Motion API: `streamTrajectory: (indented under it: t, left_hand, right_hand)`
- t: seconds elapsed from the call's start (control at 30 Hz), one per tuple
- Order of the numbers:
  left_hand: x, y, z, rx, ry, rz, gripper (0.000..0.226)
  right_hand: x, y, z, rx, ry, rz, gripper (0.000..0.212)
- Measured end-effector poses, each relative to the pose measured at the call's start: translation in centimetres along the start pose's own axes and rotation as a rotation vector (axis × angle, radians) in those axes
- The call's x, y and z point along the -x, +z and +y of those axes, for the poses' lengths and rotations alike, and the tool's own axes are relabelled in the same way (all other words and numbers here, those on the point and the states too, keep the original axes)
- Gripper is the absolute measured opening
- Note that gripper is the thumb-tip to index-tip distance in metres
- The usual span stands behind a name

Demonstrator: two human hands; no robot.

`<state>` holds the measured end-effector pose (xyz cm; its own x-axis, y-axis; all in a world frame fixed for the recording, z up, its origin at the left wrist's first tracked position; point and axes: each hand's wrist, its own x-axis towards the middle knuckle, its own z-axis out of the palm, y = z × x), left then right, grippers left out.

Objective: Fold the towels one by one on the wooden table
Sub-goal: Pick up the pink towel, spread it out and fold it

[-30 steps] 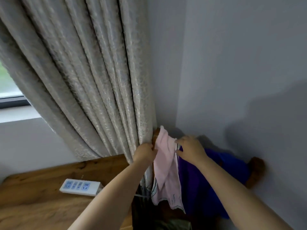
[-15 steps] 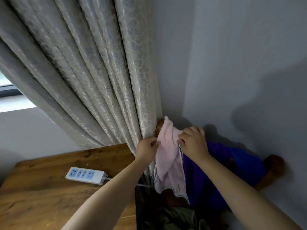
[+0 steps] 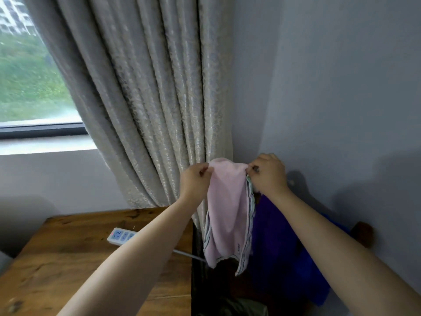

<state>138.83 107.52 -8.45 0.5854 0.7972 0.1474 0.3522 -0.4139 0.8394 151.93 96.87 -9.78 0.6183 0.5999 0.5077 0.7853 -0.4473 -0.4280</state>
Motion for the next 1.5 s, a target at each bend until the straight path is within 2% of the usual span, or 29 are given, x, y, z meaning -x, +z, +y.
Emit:
streamTrajectory:
  t: [0.13, 0.27, 0.37, 0.57, 0.8, 1.07, 1.33, 1.5]
  left_hand:
    - [2.3, -4.4, -0.1, 0.067, -0.001, 0.115, 0.022]
    - [5.9, -10.0, -1.6, 0.252, -0.009, 0.202, 0.014]
    - [8.4, -14.5, -2.9, 0.246, 0.008, 0.257, 0.012]
    - [15.3, -25.9, -6.7, 0.219, 0.01, 0.36, 0.019]
    - [22.8, -35.9, -12.4, 0.08, -0.003, 0.428, 0.018]
    - [24.8, -43.6, -18.2, -0.044, -0.158, 0.528, 0.02]
    - [19.8, -45.0, -26.4, -0.217, -0.341, 0.355, 0.019]
    - [16.7, -41.5, -32.4, -0.298, -0.485, 0.186, 0.015]
  right_hand:
    - [0.9, -1.3, -4.2, -0.012, -0.118, 0.063, 0.01]
    - [3.3, -2.4, -10.0, -0.107, -0.244, 0.097, 0.01]
    - [5.2, -2.8, -14.7, -0.187, -0.287, 0.113, 0.014]
    - [11.6, -1.8, -26.6, -0.251, -0.318, -0.005, 0.028]
    - [17.5, 0.5, -36.4, -0.36, -0.386, -0.072, 0.007]
    - [19.3, 5.6, -44.9, -0.418, -0.479, -0.249, 0.008]
    - [18.8, 15.4, -45.9, -0.49, -0.399, -0.506, 0.007]
    - [19.6, 23.0, -42.8, -0.337, -0.3, -0.665, 0.012]
